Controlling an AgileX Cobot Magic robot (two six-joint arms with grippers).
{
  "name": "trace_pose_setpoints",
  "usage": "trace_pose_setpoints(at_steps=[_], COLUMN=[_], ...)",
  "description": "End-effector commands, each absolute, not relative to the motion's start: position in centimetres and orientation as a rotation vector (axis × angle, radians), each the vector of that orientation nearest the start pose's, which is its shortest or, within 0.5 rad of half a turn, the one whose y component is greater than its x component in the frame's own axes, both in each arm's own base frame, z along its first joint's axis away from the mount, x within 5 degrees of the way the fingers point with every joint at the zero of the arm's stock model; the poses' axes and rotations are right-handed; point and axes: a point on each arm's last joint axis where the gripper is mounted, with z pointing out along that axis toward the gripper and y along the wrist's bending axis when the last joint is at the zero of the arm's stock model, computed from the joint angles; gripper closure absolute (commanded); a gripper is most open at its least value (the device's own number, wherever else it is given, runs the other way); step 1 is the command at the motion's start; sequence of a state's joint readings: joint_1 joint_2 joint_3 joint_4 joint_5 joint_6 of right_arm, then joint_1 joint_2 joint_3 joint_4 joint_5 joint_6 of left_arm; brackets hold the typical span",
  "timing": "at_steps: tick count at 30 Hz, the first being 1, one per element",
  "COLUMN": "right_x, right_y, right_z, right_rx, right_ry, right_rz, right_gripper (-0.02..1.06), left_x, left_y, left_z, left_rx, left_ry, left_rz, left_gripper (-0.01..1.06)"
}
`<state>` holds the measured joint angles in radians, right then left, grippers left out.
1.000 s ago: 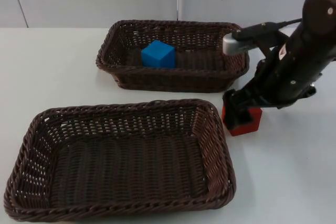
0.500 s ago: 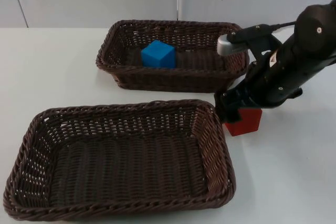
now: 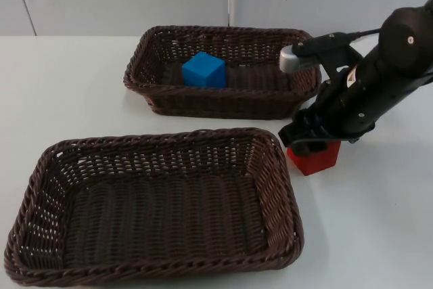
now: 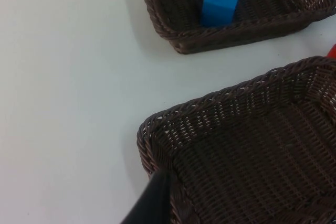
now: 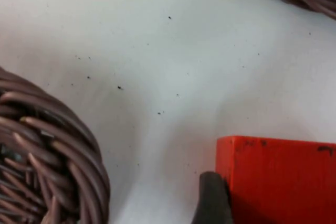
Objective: Pick up one cube with the left hand and place it into the upper basket. Pick up one cube with the right hand and place it into the lower basket.
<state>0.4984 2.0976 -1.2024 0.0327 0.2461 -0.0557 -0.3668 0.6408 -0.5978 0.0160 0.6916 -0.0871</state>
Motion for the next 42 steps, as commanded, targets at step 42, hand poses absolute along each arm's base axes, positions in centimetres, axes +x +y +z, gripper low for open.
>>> trace_pose_setpoints(at_steps=[42], right_x=[31.4], right_y=[17.4], right_z=[28.4], right_rx=[-0.601], right_ry=[2.297], right_rz=[0.264], right_gripper=[1.05], left_x=[11.0], left_y=[-4.1], left_z=[30.0], left_rx=[0.324], left_ry=[2.204], left_rz=[-0.231], left_gripper=[0.14])
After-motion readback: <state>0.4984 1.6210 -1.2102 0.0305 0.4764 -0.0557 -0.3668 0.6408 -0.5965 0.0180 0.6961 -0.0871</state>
